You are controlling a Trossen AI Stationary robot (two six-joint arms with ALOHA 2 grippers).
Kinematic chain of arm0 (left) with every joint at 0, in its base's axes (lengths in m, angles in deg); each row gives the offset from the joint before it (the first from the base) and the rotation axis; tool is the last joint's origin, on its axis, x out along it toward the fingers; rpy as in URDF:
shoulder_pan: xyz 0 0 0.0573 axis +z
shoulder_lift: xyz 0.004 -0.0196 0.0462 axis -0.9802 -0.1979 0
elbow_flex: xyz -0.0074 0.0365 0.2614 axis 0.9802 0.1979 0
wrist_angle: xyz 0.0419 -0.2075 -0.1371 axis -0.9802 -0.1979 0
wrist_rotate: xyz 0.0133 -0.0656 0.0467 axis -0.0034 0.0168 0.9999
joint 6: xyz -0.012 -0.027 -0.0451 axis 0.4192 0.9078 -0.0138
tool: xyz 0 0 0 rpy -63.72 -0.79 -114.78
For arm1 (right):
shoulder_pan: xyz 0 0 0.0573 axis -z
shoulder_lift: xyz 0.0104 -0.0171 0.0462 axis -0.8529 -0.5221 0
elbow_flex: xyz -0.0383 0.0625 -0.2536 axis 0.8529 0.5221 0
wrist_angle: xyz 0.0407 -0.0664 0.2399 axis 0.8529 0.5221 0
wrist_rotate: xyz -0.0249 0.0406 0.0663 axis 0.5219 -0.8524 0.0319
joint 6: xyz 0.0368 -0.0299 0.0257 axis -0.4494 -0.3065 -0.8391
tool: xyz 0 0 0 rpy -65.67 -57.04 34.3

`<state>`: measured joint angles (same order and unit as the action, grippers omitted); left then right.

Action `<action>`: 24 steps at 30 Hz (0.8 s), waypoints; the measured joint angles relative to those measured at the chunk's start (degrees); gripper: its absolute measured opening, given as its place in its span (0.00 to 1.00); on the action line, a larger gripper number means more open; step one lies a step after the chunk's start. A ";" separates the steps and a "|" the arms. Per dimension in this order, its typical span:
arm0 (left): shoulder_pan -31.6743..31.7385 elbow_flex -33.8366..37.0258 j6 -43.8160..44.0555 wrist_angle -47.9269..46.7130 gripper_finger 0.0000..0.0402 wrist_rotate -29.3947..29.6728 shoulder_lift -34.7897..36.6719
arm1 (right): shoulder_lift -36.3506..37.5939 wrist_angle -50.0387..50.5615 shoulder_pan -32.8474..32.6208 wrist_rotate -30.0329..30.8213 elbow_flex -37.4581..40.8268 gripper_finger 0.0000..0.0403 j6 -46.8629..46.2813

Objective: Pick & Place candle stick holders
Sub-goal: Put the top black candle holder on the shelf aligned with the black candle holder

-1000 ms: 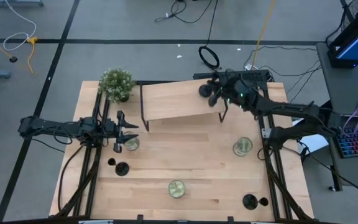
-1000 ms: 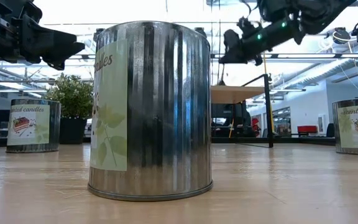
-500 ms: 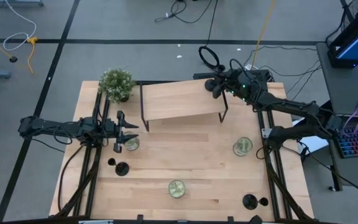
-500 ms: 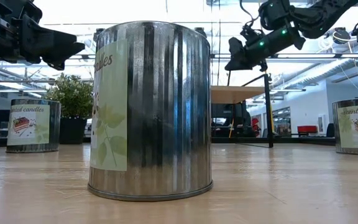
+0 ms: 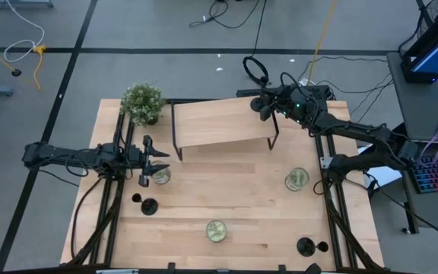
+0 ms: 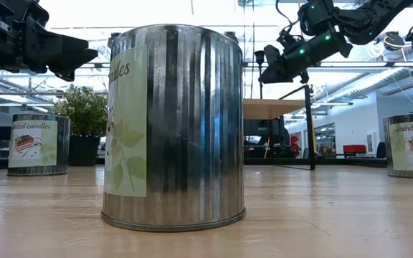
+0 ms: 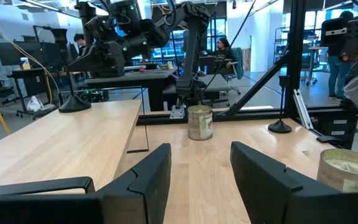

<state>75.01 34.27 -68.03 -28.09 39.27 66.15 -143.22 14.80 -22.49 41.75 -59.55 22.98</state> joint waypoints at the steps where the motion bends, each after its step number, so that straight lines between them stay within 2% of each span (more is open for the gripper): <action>1: 0.00 0.00 0.65 0.06 0.44 0.00 0.00 | 0.05 0.20 0.00 0.06 0.00 0.26 0.30; 5: 0.00 -0.19 2.50 0.26 0.44 -0.96 0.00 | 1.38 0.98 0.00 1.59 0.00 0.31 0.88; 10: 0.00 -2.14 -3.42 -2.16 0.44 -1.52 0.02 | 5.00 3.38 -0.89 1.38 0.00 0.37 1.33; 14: -0.03 -6.23 -6.11 -14.13 0.44 -7.63 0.00 | 8.77 8.02 -2.71 1.44 0.00 0.40 1.07; 20: 0.01 -13.60 -4.10 -26.58 0.44 -10.83 0.01 | 13.35 11.23 -7.14 1.40 0.30 0.43 0.89; 24: 0.01 -19.37 -2.32 -28.75 0.44 -20.35 0.07 | 15.43 11.25 -10.50 1.40 1.15 0.43 0.86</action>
<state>75.03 14.90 -70.35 -56.84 18.92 66.23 -127.79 26.05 -32.99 43.15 -58.39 23.85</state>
